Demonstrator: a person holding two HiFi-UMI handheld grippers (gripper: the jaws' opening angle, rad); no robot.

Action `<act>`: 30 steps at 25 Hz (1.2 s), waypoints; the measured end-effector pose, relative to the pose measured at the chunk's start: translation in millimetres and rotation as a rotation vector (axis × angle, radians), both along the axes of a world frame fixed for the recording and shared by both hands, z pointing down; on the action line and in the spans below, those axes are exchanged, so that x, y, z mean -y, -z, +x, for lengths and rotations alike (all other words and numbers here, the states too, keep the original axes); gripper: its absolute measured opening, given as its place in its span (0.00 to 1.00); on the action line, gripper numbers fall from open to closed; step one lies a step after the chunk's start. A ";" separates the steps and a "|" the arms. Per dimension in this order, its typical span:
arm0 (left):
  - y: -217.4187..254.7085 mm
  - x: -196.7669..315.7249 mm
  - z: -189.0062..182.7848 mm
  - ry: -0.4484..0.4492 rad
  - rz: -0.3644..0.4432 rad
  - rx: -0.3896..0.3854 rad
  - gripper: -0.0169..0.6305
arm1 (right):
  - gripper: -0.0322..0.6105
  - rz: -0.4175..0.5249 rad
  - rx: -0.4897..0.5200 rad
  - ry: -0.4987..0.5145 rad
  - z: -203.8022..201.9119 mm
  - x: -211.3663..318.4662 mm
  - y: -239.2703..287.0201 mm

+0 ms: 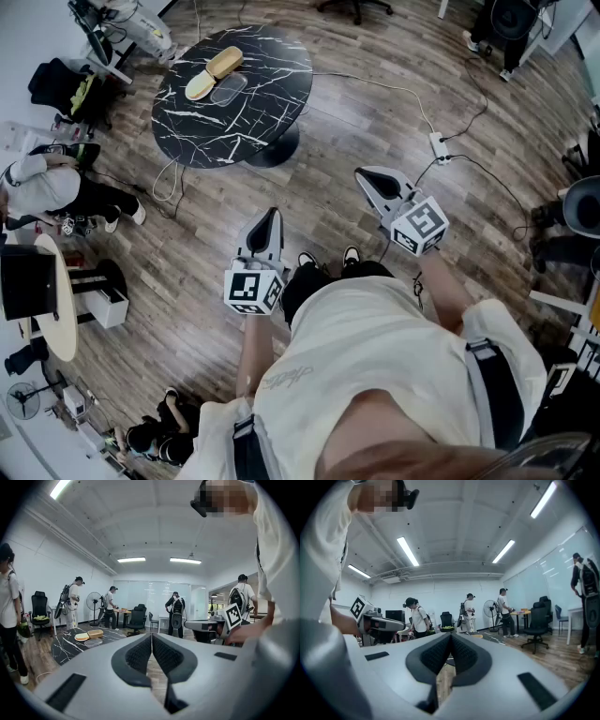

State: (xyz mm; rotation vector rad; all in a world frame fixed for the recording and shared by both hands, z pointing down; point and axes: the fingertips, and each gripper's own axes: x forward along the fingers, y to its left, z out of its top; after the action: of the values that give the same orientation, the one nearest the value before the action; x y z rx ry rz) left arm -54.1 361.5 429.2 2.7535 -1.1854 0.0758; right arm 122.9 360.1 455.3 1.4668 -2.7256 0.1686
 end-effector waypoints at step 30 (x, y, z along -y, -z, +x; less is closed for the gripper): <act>4.6 42.8 13.3 0.054 -0.016 -0.014 0.06 | 0.21 0.071 -0.030 0.071 3.5 36.1 21.0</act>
State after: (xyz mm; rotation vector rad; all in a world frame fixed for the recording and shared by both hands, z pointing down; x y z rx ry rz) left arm -40.8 318.6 424.6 2.7022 -1.2492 0.0599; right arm 126.4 324.0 434.3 1.3741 -2.7816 0.0474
